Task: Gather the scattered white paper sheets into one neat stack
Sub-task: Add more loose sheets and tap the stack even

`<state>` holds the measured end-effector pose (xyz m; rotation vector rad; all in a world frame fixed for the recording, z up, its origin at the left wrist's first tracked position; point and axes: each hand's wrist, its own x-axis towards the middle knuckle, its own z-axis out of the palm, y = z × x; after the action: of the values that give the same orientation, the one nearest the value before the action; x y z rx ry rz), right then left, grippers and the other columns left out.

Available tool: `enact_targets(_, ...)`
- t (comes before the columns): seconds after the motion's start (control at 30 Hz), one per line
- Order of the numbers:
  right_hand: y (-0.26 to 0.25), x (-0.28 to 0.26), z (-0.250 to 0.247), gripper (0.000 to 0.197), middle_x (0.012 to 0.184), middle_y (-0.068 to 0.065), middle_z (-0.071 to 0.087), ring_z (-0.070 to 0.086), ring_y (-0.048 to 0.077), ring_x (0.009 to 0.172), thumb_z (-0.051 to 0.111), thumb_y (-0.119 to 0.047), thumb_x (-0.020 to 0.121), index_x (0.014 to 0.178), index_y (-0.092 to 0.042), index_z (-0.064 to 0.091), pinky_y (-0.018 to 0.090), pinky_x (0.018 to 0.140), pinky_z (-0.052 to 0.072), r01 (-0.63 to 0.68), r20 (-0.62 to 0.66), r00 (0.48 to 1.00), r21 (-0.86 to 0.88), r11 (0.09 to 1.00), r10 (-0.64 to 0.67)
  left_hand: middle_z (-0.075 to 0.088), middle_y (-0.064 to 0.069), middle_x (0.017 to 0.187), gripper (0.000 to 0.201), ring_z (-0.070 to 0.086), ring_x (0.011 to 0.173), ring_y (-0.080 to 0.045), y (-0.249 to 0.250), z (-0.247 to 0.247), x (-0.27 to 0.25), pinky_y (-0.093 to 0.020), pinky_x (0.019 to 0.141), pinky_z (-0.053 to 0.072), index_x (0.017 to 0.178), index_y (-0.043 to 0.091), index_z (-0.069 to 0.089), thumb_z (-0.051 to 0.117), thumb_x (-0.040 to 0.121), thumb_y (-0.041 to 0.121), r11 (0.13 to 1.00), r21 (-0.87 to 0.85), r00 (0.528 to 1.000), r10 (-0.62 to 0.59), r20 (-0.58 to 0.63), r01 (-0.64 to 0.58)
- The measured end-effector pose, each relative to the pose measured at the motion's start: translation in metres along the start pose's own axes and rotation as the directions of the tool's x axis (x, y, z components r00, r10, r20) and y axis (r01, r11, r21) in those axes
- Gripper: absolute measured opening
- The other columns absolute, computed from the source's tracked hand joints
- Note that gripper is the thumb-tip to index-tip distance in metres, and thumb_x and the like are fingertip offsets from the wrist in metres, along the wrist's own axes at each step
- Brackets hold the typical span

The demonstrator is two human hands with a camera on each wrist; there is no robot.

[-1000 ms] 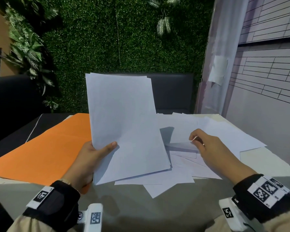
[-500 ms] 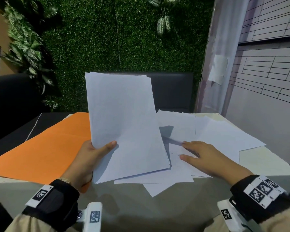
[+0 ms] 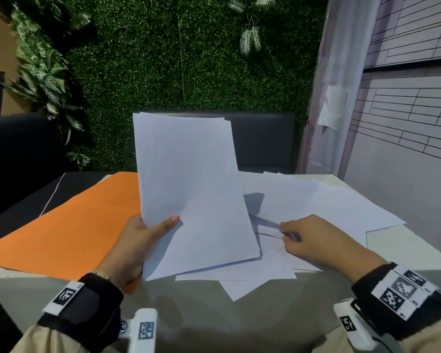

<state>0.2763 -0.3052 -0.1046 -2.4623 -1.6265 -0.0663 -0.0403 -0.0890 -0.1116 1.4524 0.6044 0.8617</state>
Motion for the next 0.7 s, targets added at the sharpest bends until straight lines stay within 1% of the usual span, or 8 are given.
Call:
enact_targets(0.13, -0.004, 0.004, -0.008, 0.018, 0.072, -0.003, 0.063, 0.061, 0.016, 0.07, 0.058, -0.035, 0.087, 0.078, -0.021, 0.062, 0.03, 0.068, 0.053, 0.005, 0.075, 0.997, -0.07, 0.998, 0.0, 0.083, -0.012, 0.121, 0.031, 0.078, 0.112, -0.042, 0.0, -0.001, 0.0, -0.063, 0.108, 0.057, 0.126, 0.009, 0.078, 0.078, 0.098, 0.02, 1.0, 0.007, 1.0, 0.005, -0.004, -0.005)
enact_targets(0.2, -0.005, 0.008, -0.007, 0.014, 0.071, 0.0, 0.062, 0.061, 0.019, 0.07, 0.055, -0.024, 0.088, 0.078, -0.019, 0.063, 0.029, 0.063, 0.048, -0.009, 0.066, 0.998, -0.116, 0.993, 0.017, 0.083, -0.011, 0.122, 0.031, 0.078, 0.112, -0.041, 0.0, 0.001, 0.001, -0.062, 0.107, 0.057, 0.127, 0.009, 0.078, 0.078, 0.098, 0.021, 1.0, 0.01, 1.0, 0.005, 0.0, -0.005)
enact_targets(0.23, -0.004, 0.01, -0.005, 0.017, 0.074, 0.0, 0.065, 0.062, 0.019, 0.07, 0.053, -0.021, 0.09, 0.08, -0.02, 0.067, 0.03, 0.065, 0.051, -0.019, 0.047, 0.999, -0.131, 0.991, 0.025, 0.083, -0.011, 0.122, 0.031, 0.078, 0.112, -0.041, 0.001, 0.001, 0.0, -0.061, 0.107, 0.057, 0.127, 0.009, 0.078, 0.077, 0.098, 0.021, 1.0, 0.008, 1.0, 0.004, 0.001, -0.004)
enact_targets(0.3, 0.0, 0.012, 0.0, 0.023, 0.081, -0.002, 0.071, 0.064, 0.016, 0.071, 0.052, -0.025, 0.097, 0.089, -0.024, 0.074, 0.033, 0.071, 0.058, -0.027, -0.012, 1.0, -0.132, 0.991, 0.025, 0.083, -0.011, 0.121, 0.03, 0.078, 0.112, -0.042, 0.0, 0.001, 0.001, -0.06, 0.105, 0.058, 0.126, 0.008, 0.078, 0.077, 0.098, 0.02, 1.0, 0.006, 1.0, 0.004, -0.006, -0.004)
enact_targets(0.37, 0.003, 0.011, 0.002, 0.028, 0.084, -0.006, 0.073, 0.064, 0.013, 0.072, 0.051, -0.034, 0.104, 0.091, -0.029, 0.075, 0.033, 0.072, 0.059, -0.05, -0.072, 0.997, -0.108, 0.993, 0.042, 0.084, -0.011, 0.12, 0.029, 0.078, 0.111, -0.041, 0.0, 0.001, 0.001, -0.059, 0.104, 0.059, 0.125, 0.009, 0.078, 0.077, 0.098, 0.019, 1.0, 0.01, 1.0, 0.004, -0.013, -0.004)
enact_targets(0.5, 0.013, 0.003, -0.002, 0.035, 0.073, -0.008, 0.069, 0.061, 0.01, 0.068, 0.055, -0.036, 0.107, 0.075, -0.028, 0.068, 0.025, 0.063, 0.05, -0.089, -0.238, 0.966, 0.046, 0.995, 0.097, 0.084, -0.01, 0.12, 0.031, 0.078, 0.111, -0.04, 0.001, 0.002, 0.001, -0.058, 0.104, 0.059, 0.127, 0.009, 0.077, 0.077, 0.098, 0.02, 1.0, 0.002, 1.0, -0.003, -0.018, 0.003)
enact_targets(0.6, 0.021, -0.007, -0.023, 0.043, 0.058, -0.009, 0.057, 0.054, 0.009, 0.06, 0.063, -0.031, 0.103, 0.061, -0.033, 0.056, 0.023, 0.057, 0.038, -0.077, -0.367, 0.918, 0.211, 0.975, 0.151, 0.083, -0.01, 0.123, 0.032, 0.078, 0.112, -0.039, 0.0, -0.001, 0.001, -0.059, 0.104, 0.059, 0.128, 0.01, 0.077, 0.077, 0.098, 0.02, 1.0, -0.019, 1.0, -0.007, -0.021, 0.007)
enact_targets(0.7, 0.025, -0.021, -0.048, 0.036, 0.06, -0.003, 0.063, 0.057, 0.015, 0.061, 0.068, -0.028, 0.1, 0.064, -0.023, 0.068, 0.026, 0.058, 0.04, -0.09, -0.456, 0.863, 0.285, 0.954, 0.218, 0.083, -0.009, 0.123, 0.031, 0.08, 0.112, -0.035, 0.0, -0.001, 0.0, -0.057, 0.103, 0.059, 0.129, 0.013, 0.077, 0.077, 0.099, 0.021, 0.999, -0.032, 0.999, 0.007, -0.035, -0.008)
